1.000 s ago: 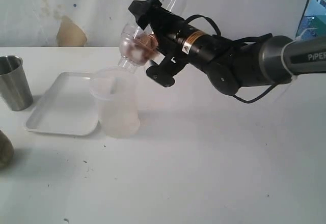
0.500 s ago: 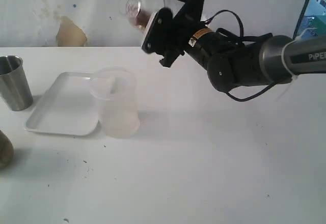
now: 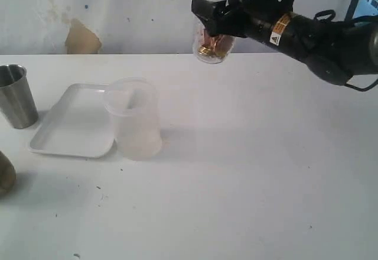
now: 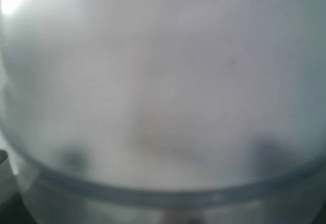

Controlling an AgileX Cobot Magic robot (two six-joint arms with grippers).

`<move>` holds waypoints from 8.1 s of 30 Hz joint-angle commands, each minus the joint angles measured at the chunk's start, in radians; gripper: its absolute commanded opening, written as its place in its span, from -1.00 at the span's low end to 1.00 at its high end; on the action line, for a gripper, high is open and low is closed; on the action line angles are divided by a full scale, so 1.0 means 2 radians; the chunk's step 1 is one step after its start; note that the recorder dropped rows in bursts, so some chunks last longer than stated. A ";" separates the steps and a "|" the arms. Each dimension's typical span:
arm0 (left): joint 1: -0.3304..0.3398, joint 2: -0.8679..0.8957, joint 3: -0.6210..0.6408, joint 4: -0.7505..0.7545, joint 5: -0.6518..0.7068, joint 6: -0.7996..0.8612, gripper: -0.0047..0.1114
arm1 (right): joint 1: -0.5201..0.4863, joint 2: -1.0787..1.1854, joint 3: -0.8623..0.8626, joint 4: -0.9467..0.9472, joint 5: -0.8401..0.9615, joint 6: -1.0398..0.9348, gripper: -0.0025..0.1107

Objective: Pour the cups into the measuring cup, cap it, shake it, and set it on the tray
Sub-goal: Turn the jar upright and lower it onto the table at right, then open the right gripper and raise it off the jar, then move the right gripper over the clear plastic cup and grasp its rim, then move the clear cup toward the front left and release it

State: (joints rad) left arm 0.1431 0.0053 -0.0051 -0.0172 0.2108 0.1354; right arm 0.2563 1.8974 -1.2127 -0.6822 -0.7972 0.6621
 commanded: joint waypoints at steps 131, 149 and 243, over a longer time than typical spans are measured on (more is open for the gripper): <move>-0.002 -0.003 0.003 -0.004 -0.005 0.000 -0.90 | 0.321 -0.055 -0.209 0.121 0.861 -0.102 -0.25; -0.002 -0.003 0.003 -0.004 -0.005 0.000 -0.90 | 0.216 0.092 -0.330 0.331 0.805 -0.171 0.05; -0.002 -0.003 0.003 -0.004 -0.005 0.000 -0.90 | 0.315 0.030 -0.280 0.453 0.850 -0.409 0.08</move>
State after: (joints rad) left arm 0.1431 0.0053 -0.0051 -0.0172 0.2089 0.1354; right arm 0.8843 1.9997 -1.7729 0.2446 0.9125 -0.1414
